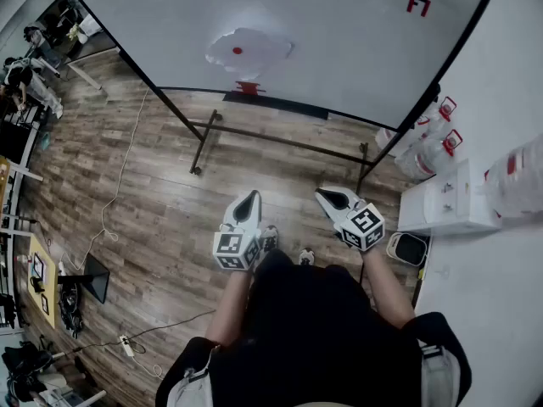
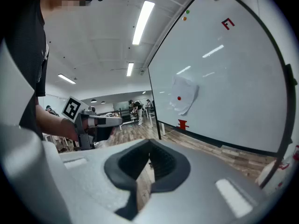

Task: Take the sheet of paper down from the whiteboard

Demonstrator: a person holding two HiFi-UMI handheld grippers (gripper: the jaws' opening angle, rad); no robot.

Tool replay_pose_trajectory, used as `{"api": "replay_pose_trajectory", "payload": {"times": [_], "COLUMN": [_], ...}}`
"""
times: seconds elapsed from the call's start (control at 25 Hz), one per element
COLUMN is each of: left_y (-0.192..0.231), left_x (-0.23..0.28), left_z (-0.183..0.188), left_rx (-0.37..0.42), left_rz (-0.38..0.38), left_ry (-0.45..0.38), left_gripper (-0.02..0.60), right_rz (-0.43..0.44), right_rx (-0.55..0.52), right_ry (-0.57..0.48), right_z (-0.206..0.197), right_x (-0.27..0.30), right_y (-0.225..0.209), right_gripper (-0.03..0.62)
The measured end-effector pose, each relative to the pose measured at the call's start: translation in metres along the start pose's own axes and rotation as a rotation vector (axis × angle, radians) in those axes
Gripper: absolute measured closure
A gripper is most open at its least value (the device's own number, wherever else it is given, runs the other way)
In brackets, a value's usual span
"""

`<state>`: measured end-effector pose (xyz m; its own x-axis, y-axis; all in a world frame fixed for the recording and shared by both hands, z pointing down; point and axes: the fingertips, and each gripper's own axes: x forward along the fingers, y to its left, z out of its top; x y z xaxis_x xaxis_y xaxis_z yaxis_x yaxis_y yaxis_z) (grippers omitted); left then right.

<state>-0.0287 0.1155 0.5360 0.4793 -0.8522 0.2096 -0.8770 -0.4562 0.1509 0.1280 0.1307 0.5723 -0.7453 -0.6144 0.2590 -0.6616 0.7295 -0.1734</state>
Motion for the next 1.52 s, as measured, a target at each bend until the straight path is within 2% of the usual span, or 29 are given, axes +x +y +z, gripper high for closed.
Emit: {"api": "replay_pose_trajectory", "payload": {"times": [0.68,1.52], "left_y": [0.003,0.01], "left_x": [0.004,0.008], "left_z": [-0.011,-0.003], "left_rx": [0.011,0.021], "left_rz": [-0.009,0.009], "left_ry": [-0.005,-0.016], "left_gripper": [0.571,0.571], "right_rz": [0.011,0.017], "right_rx": [0.011,0.021], "right_ry": [0.005,0.004], "right_z": [-0.002,0.002], "right_x": [0.005,0.014], "right_y": [-0.001,-0.008], "right_gripper": [0.591,0.59]}}
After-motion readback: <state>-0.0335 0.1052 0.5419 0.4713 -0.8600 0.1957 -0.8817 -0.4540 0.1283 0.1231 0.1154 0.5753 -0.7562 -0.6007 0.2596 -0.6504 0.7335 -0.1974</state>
